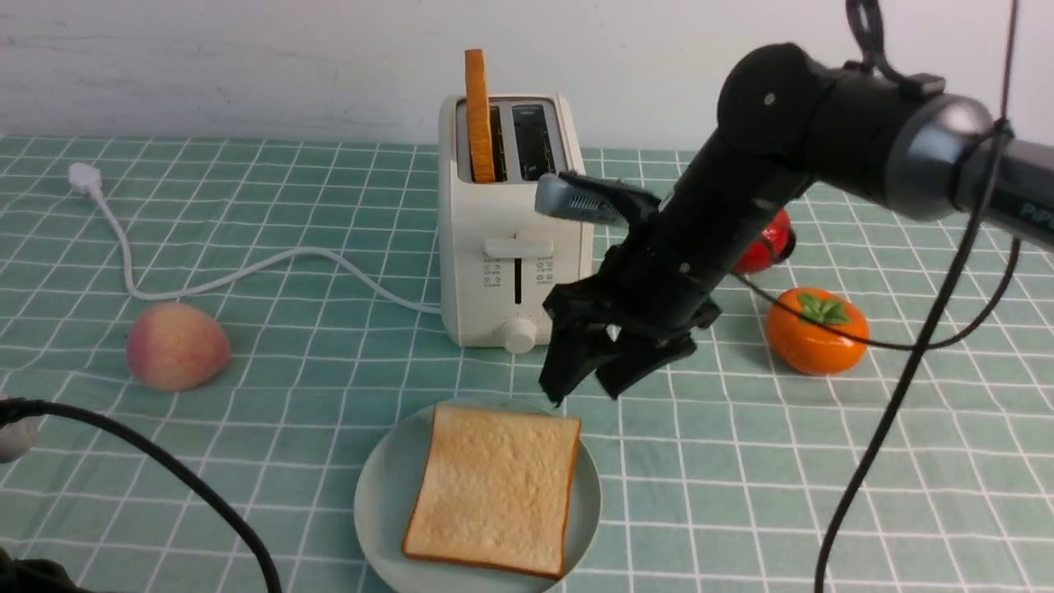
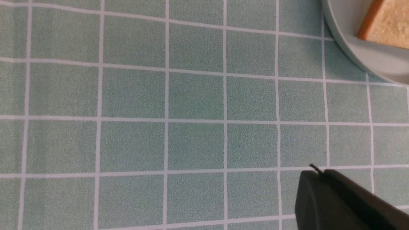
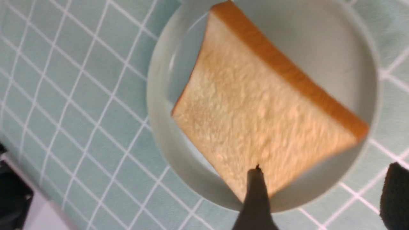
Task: Take toasted bread from bread machine on blue coffee table place on plate.
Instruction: 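Place the held slice of bread on top of the slice on the plate with the right gripper, then reach for a toast slice standing in the toaster with the left gripper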
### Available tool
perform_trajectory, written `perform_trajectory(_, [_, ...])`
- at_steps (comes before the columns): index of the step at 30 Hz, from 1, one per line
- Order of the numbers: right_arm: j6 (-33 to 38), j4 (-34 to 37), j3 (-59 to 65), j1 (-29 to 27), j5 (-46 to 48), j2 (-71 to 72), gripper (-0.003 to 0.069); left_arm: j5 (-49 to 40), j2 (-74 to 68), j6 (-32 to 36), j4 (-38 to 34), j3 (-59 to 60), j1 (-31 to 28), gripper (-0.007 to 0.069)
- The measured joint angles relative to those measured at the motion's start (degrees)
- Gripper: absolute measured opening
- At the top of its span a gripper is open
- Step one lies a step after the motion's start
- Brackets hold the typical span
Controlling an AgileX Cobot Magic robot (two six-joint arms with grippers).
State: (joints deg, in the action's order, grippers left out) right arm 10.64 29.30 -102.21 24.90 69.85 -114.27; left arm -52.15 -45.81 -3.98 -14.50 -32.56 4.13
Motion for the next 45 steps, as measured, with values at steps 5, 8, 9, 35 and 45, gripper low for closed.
perform_trajectory(5, [-8.0, -11.7, -0.5, 0.0, 0.4, 10.8, 0.0472, 1.2, 0.0, 0.1, -0.2, 0.0, 0.0, -0.0014])
perform_trajectory(8, [-10.9, -19.9, -0.4, 0.0, 1.0, 21.8, 0.0382, 4.3, 0.0, 0.2, -3.1, -0.1, 0.0, -0.0014])
perform_trajectory(9, [-11.3, -21.6, -0.2, 0.0, 1.1, 24.4, 0.0360, 5.5, 0.0, 0.2, -4.5, -0.2, 0.0, -0.0014])
perform_trajectory(35, [-30.0, -36.5, 67.7, 0.0, -28.5, 102.6, -0.0008, 8.0, -31.0, 10.3, -21.2, -38.8, 8.5, -0.0014])
perform_trajectory(45, [-31.1, -38.7, 69.0, 0.0, -25.1, 103.4, -0.0006, 24.3, -50.6, 9.9, -20.2, -57.9, 10.4, 0.0089])
